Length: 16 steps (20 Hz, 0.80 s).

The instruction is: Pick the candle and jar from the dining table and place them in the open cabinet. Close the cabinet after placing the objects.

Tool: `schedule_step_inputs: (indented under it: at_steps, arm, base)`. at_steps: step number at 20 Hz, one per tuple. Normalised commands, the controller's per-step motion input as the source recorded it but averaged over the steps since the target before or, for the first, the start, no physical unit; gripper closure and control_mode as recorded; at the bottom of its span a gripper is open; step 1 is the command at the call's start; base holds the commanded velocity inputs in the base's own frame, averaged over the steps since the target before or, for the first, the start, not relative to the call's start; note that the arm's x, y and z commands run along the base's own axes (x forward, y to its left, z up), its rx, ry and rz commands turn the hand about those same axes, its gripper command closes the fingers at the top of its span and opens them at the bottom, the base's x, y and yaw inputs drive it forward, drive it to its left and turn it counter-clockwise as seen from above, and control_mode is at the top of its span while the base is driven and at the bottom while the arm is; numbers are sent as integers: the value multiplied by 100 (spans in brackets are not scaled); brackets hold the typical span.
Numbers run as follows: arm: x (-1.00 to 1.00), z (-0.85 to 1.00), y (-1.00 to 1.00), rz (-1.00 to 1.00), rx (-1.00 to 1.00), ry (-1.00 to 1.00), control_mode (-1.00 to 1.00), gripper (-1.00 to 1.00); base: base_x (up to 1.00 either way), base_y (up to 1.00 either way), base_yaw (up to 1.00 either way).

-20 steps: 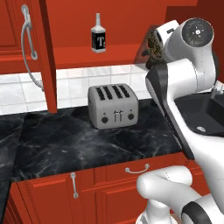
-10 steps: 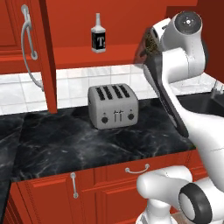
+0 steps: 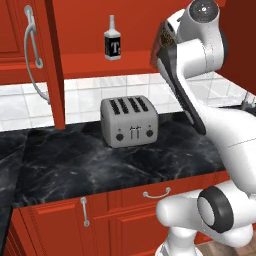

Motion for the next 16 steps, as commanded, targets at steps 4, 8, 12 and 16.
schedule_step_inputs:
  at_steps: [4,8,12,16]
  arm:
    - [24,20,0,1,-12,-3,-100,100]
    - [27,0,0,3,-8,0,-100,100]
    - [24,0,-2,5,-2,-1,-100,100]
    - [17,0,-2,7,-4,-7,-100,100]
  base:
    - [0,0,0]
    - [0,0,0]
    - [0,0,0]
    - [0,0,0]
